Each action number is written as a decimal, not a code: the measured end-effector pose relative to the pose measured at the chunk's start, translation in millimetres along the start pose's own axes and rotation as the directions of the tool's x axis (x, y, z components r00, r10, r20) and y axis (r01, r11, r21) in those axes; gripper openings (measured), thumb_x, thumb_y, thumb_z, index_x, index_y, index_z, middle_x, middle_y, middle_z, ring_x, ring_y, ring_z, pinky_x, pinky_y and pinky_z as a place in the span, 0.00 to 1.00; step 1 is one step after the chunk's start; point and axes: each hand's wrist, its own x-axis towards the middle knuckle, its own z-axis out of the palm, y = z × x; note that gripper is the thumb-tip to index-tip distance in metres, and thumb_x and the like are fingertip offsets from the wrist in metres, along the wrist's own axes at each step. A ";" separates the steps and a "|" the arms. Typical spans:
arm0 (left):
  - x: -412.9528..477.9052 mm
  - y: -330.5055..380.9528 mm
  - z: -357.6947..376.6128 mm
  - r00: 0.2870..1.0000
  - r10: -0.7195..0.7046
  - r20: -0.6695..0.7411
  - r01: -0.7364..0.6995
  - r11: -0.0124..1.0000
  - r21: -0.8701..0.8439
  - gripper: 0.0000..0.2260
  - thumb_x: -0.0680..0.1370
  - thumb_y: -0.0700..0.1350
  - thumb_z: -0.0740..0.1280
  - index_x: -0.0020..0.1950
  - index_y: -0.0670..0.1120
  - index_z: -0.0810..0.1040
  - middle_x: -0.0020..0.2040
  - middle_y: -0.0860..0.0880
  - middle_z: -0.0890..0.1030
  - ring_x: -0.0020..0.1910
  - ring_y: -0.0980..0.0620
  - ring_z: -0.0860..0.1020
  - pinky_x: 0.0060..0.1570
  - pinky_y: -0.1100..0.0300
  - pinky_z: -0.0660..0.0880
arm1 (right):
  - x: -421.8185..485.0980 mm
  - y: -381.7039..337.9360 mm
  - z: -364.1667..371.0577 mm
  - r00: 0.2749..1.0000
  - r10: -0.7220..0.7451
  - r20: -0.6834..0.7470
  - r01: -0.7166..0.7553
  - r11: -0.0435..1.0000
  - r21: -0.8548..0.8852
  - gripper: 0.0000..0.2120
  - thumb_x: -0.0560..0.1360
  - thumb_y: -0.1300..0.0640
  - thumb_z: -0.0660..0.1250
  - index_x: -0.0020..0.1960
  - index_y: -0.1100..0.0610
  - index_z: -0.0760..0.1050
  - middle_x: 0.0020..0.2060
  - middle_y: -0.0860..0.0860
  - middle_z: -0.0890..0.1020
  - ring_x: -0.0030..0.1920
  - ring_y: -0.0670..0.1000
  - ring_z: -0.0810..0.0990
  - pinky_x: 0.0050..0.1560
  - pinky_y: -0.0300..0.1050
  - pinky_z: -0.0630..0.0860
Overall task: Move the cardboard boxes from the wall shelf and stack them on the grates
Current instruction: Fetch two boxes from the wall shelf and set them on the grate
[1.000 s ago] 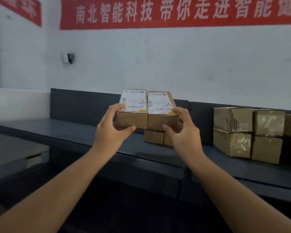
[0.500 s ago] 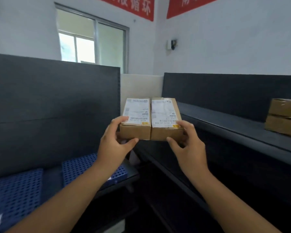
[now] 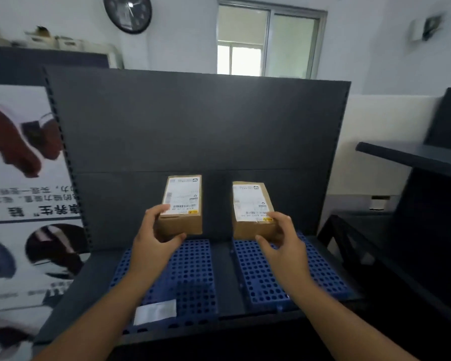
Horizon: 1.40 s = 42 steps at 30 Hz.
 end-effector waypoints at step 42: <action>54.4 -206.5 -66.8 0.973 -0.228 0.032 0.164 0.786 0.596 0.31 0.68 0.53 0.79 0.69 0.57 0.71 0.68 0.52 0.72 0.68 0.49 0.65 0.67 0.49 0.66 | 63.9 112.7 206.8 0.932 0.190 0.309 -0.096 0.950 -0.297 0.30 0.75 0.45 0.70 0.73 0.41 0.61 0.71 0.41 0.67 0.70 0.45 0.66 0.70 0.45 0.66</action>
